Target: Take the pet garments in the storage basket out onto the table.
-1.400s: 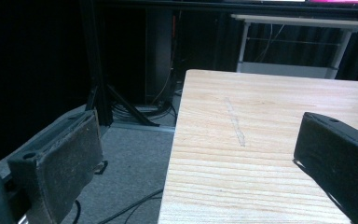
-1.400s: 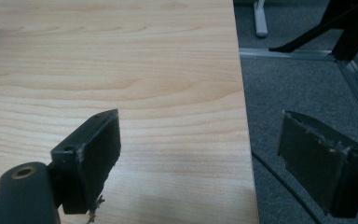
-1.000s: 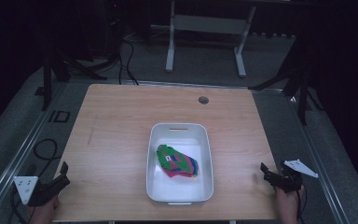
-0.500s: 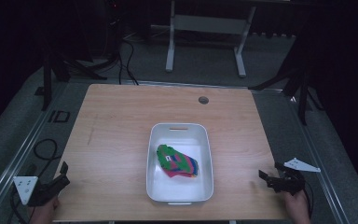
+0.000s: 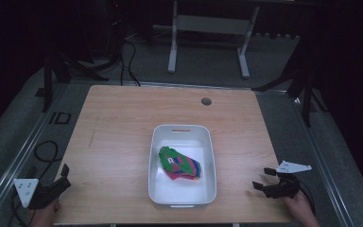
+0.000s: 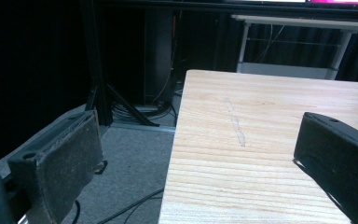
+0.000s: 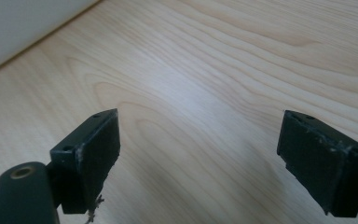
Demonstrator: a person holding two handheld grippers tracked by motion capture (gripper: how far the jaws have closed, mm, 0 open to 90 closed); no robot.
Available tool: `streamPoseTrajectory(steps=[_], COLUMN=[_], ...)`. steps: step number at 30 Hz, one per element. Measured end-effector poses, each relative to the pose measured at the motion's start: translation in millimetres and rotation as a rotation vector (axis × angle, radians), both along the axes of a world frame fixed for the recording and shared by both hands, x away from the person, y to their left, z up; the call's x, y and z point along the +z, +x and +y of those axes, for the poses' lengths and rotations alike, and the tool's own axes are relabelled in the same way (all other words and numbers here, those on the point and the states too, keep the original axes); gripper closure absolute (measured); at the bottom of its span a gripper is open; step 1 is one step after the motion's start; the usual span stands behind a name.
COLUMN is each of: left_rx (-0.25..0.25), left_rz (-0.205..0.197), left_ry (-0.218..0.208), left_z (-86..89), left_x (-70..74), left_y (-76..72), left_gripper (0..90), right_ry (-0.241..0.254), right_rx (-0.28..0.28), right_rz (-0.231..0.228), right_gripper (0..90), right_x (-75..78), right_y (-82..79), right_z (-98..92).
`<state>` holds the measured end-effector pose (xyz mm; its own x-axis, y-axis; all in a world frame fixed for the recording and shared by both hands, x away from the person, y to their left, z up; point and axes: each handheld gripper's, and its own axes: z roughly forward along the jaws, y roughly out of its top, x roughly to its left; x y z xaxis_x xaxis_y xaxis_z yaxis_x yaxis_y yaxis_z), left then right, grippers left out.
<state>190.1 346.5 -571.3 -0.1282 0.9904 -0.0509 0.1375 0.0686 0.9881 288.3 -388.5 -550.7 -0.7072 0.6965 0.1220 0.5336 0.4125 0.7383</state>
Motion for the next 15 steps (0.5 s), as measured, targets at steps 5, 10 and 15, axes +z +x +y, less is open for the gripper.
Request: streamPoseTrajectory(steps=[5, 10, 15], left_rx=[0.0, -0.004, -0.005], left_rz=[0.001, 0.001, 0.002], left_ry=[0.002, 0.0, -0.001], left_z=[-0.2, 0.0, 0.2], left_x=[0.0, 0.0, 0.0], left_y=[0.1, 0.1, 0.1], left_gripper=[1.4, 1.4, 1.4], right_ry=[0.009, 0.045, 0.044], right_rx=[0.077, 0.151, 0.214], right_rz=[0.032, 0.033, 0.032], right_gripper=[13.0, 13.0, 13.0], right_x=[4.9, 14.7, 27.1], right_y=[1.3, 3.5, 6.5], right_z=[11.2, 22.1, 33.4])
